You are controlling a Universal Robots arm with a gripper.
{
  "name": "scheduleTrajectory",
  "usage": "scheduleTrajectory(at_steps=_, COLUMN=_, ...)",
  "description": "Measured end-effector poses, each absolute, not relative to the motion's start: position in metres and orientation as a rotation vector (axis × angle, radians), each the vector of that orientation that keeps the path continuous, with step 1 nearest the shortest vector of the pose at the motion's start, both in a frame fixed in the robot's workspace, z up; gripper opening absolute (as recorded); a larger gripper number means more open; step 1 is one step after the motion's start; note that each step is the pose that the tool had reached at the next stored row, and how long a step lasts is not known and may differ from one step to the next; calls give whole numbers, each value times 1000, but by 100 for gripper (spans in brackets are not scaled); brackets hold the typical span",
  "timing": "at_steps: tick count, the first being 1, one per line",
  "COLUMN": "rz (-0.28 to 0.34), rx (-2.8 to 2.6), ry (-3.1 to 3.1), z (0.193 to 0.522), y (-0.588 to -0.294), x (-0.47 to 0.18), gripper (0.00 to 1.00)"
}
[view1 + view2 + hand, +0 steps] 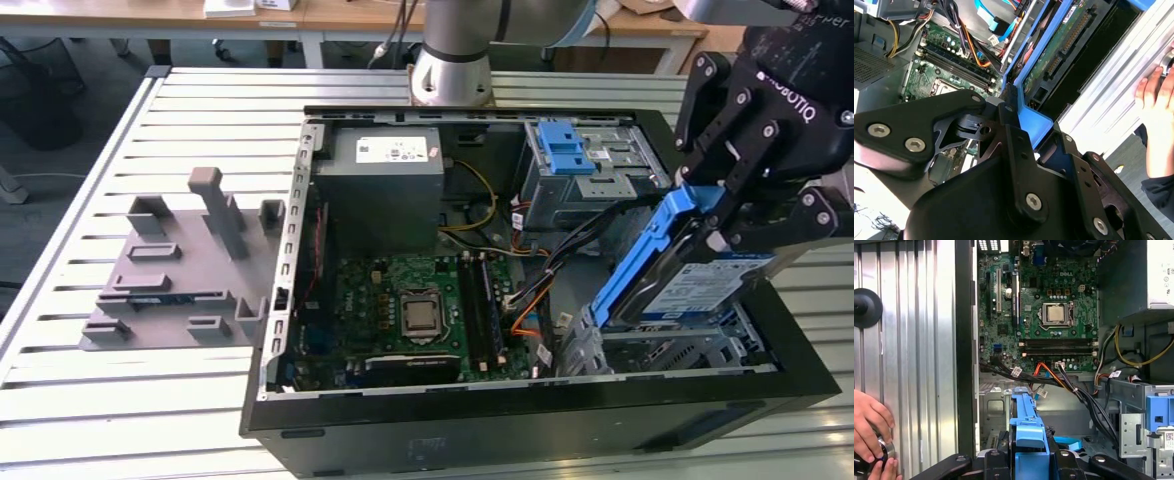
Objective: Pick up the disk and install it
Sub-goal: 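Insert the disk into the insertion slot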
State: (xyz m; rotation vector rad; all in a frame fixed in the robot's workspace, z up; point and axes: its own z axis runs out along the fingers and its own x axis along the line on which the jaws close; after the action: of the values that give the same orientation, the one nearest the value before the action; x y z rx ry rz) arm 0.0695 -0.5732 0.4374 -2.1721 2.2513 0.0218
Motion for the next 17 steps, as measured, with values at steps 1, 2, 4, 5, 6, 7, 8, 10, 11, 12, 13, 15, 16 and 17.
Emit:
scheduleTrajectory(at_steps=1, rz=22, rx=-2172, ry=2251, z=437, y=-573, x=69, gripper=36)
scheduleTrajectory(at_steps=2, rz=22, rx=-2172, ry=2251, z=437, y=-573, x=69, gripper=36)
scheduleTrajectory(at_steps=4, rz=22, rx=-2172, ry=2251, z=436, y=-573, x=70, gripper=36)
scheduleTrajectory(at_steps=5, rz=22, rx=-2172, ry=2251, z=436, y=-573, x=70, gripper=36)
scheduleTrajectory(at_steps=6, rz=22, rx=-2172, ry=2251, z=435, y=-573, x=70, gripper=36)
scheduleTrajectory(at_steps=7, rz=22, rx=-2172, ry=2251, z=435, y=-573, x=70, gripper=36)
scheduleTrajectory(at_steps=8, rz=22, rx=-2172, ry=2252, z=434, y=-573, x=70, gripper=36)
scheduleTrajectory(at_steps=10, rz=22, rx=-2172, ry=2252, z=434, y=-573, x=70, gripper=36)
scheduleTrajectory(at_steps=11, rz=22, rx=-2172, ry=2252, z=433, y=-573, x=70, gripper=36)
scheduleTrajectory(at_steps=12, rz=22, rx=-2172, ry=2252, z=433, y=-573, x=70, gripper=36)
scheduleTrajectory(at_steps=13, rz=22, rx=-2172, ry=2252, z=432, y=-573, x=70, gripper=36)
scheduleTrajectory(at_steps=15, rz=22, rx=-2172, ry=2252, z=431, y=-573, x=70, gripper=36)
scheduleTrajectory(at_steps=16, rz=22, rx=-2172, ry=2252, z=431, y=-573, x=70, gripper=36)
scheduleTrajectory(at_steps=17, rz=22, rx=-2172, ry=2252, z=430, y=-573, x=70, gripper=36)
